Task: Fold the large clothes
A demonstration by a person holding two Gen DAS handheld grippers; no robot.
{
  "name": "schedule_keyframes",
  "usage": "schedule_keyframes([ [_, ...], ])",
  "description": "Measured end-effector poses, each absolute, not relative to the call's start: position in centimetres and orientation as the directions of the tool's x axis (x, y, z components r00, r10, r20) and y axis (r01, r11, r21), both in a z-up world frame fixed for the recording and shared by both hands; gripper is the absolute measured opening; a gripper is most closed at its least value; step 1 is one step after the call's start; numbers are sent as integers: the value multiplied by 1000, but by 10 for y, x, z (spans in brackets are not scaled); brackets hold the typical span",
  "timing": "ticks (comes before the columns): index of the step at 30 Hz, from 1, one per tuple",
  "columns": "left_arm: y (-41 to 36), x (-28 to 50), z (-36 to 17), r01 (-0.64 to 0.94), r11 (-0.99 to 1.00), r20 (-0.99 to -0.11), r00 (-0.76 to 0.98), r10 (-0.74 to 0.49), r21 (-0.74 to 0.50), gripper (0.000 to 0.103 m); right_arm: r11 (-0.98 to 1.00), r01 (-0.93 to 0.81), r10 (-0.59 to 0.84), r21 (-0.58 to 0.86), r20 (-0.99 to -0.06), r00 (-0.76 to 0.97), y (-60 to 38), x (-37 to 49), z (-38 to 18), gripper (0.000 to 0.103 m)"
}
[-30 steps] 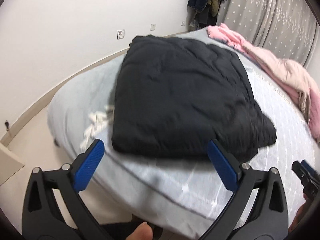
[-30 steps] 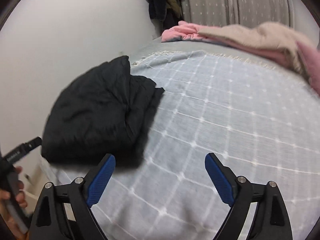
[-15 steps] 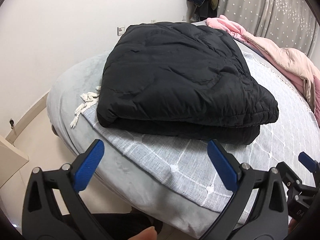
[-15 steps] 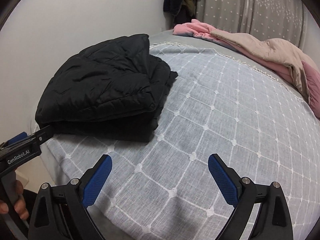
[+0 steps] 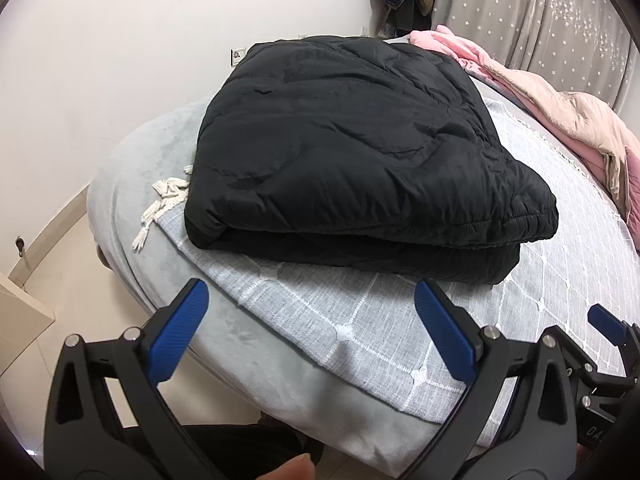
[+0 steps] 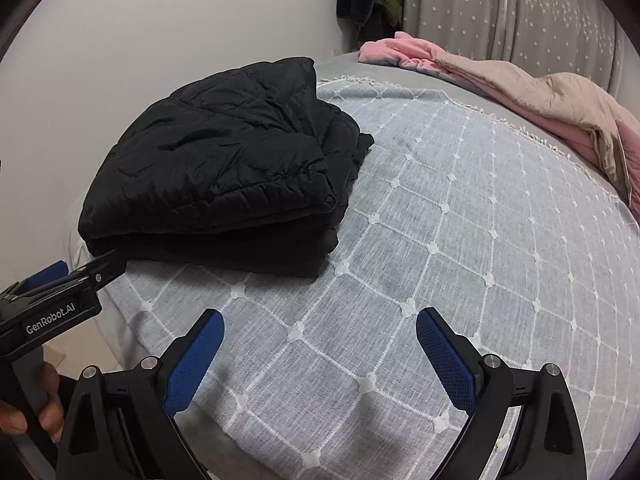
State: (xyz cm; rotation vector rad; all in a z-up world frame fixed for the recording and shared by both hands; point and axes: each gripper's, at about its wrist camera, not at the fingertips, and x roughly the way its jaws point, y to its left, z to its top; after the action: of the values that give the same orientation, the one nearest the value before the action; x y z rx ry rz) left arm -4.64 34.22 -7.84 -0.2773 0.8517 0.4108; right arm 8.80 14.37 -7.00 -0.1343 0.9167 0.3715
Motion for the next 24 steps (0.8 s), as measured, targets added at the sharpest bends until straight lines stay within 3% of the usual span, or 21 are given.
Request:
schedule_keyframes([
  [24, 336, -49, -79, -456, 887, -774, 587, 237, -74, 102, 927, -370, 272, 70, -803, 531, 144, 87, -71, 98],
])
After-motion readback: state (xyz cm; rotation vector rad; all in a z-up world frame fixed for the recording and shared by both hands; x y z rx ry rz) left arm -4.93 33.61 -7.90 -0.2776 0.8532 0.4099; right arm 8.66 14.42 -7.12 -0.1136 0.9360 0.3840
